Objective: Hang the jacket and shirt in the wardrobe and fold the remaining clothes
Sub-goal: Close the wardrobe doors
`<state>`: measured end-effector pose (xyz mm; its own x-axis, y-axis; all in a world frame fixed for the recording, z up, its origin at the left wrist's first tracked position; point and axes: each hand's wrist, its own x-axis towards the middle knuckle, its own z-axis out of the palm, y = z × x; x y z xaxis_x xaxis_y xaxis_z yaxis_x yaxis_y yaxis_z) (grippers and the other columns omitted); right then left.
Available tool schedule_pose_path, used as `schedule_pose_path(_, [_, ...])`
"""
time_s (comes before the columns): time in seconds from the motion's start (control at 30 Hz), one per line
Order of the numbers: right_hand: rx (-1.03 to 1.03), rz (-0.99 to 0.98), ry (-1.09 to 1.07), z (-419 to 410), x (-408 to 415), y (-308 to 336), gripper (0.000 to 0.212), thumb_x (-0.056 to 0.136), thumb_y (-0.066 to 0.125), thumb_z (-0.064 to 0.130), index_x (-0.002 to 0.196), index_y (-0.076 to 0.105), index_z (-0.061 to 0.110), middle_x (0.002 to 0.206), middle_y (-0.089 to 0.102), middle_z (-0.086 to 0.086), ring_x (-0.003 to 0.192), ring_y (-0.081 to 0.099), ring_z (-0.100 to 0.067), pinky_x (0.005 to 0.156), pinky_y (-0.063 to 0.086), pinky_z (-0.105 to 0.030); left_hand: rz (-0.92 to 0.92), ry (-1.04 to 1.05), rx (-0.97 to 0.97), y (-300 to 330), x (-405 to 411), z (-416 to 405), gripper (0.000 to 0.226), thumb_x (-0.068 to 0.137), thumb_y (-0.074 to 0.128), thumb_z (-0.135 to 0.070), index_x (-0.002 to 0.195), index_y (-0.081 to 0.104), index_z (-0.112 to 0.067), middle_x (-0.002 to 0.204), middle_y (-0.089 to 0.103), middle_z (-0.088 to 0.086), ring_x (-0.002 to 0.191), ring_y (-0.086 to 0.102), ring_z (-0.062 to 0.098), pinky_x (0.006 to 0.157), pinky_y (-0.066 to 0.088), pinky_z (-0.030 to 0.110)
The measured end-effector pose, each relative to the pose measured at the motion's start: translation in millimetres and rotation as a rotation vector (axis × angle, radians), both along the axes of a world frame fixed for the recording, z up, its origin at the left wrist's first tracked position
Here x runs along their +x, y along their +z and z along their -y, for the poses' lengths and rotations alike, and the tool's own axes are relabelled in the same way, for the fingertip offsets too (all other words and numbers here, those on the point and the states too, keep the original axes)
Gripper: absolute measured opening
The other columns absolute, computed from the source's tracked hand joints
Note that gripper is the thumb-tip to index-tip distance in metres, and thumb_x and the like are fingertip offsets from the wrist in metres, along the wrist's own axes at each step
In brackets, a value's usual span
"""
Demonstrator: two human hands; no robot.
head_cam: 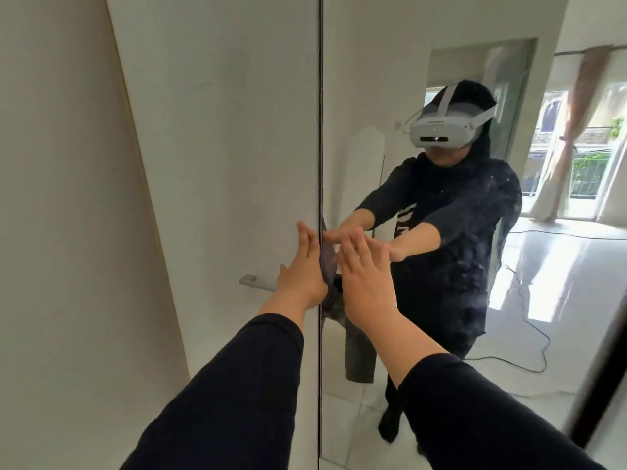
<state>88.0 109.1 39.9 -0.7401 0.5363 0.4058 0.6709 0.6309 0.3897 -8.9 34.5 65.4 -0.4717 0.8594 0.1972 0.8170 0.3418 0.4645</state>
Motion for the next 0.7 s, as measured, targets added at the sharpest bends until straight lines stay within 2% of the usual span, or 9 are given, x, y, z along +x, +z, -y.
schedule_pose_path(0.17, [0.014, -0.009, 0.029, -7, 5, -1, 0.079, 0.089, 0.056, 0.04, 0.152, 0.016, 0.016, 0.161, -0.009, -0.009, 0.144, -0.021, -0.033, 0.116, 0.004, -0.058, -0.086, -0.033, -0.078, 8, 2, -1, 0.08, 0.097, 0.041, -0.017, 0.148, -0.021, -0.024, 0.15, -0.04, 0.002, 0.148, 0.0, 0.024, 0.115, 0.001, 0.058])
schedule_pose_path(0.3, [0.005, -0.023, 0.097, -1, 9, 5, 0.068, 0.092, 0.054, 0.034, 0.15, 0.024, 0.018, 0.161, 0.002, -0.009, 0.147, -0.011, -0.03, 0.116, 0.009, -0.055, -0.013, -0.02, -0.04, 1, -2, 3, 0.092, 0.091, 0.049, -0.007, 0.147, -0.023, -0.021, 0.147, -0.043, -0.004, 0.147, 0.007, 0.024, 0.116, 0.008, 0.058])
schedule_pose_path(0.37, [-0.065, -0.154, 0.139, 2, 23, 6, 0.055, 0.096, 0.046, 0.026, 0.148, 0.031, 0.016, 0.16, 0.015, -0.008, 0.148, 0.003, -0.026, 0.118, 0.008, -0.05, 0.051, 0.027, 0.041, -3, -1, 1, 0.097, 0.088, 0.054, -0.006, 0.148, -0.021, -0.02, 0.149, -0.04, -0.007, 0.147, 0.008, 0.022, 0.116, 0.009, 0.056])
schedule_pose_path(0.4, [-0.081, -0.169, 0.131, 4, 35, 6, 0.053, 0.097, 0.044, 0.024, 0.148, 0.032, 0.015, 0.16, 0.016, -0.008, 0.148, 0.005, -0.026, 0.119, 0.007, -0.049, 0.065, 0.077, 0.111, -5, 4, -2, 0.097, 0.087, 0.057, -0.007, 0.15, -0.017, -0.019, 0.153, -0.033, -0.006, 0.147, 0.008, 0.022, 0.116, 0.011, 0.054])
schedule_pose_path(0.47, [-0.052, -0.096, 0.069, 5, 62, 0, 0.056, 0.096, 0.045, 0.026, 0.148, 0.029, 0.014, 0.161, 0.005, -0.008, 0.148, -0.003, -0.027, 0.118, 0.006, -0.053, 0.071, 0.183, 0.311, -8, 19, -8, 0.088, 0.085, 0.06, -0.01, 0.152, 0.003, -0.017, 0.158, -0.004, 0.002, 0.143, 0.02, 0.025, 0.114, 0.026, 0.049])
schedule_pose_path(0.53, [-0.071, -0.087, -0.009, 4, 96, -6, 0.056, 0.094, 0.046, 0.023, 0.147, 0.031, 0.015, 0.161, 0.0, -0.006, 0.148, -0.008, -0.026, 0.118, 0.006, -0.054, 0.052, 0.194, 0.464, -12, 41, -19, 0.073, 0.083, 0.06, -0.01, 0.146, 0.024, -0.018, 0.145, 0.023, 0.006, 0.129, 0.038, 0.025, 0.102, 0.041, 0.044])
schedule_pose_path(0.63, [-0.146, -0.126, -0.122, 5, 153, -12, 0.053, 0.093, 0.05, 0.018, 0.144, 0.036, 0.017, 0.161, 0.004, -0.005, 0.148, -0.007, -0.024, 0.118, 0.004, -0.052, 0.006, 0.065, 0.51, -24, 93, -38, 0.054, 0.082, 0.055, -0.007, 0.133, 0.039, -0.016, 0.134, 0.034, 0.003, 0.117, 0.046, 0.024, 0.095, 0.044, 0.043])
schedule_pose_path(0.7, [-0.185, -0.17, -0.232, 5, 193, -18, 0.056, 0.092, 0.052, 0.013, 0.145, 0.035, 0.017, 0.161, 0.003, -0.006, 0.148, -0.005, -0.023, 0.118, 0.002, -0.05, 0.068, -0.04, 0.533, -28, 137, -50, 0.046, 0.082, 0.053, -0.005, 0.125, 0.046, -0.018, 0.132, 0.039, 0.002, 0.117, 0.047, 0.023, 0.095, 0.044, 0.041])
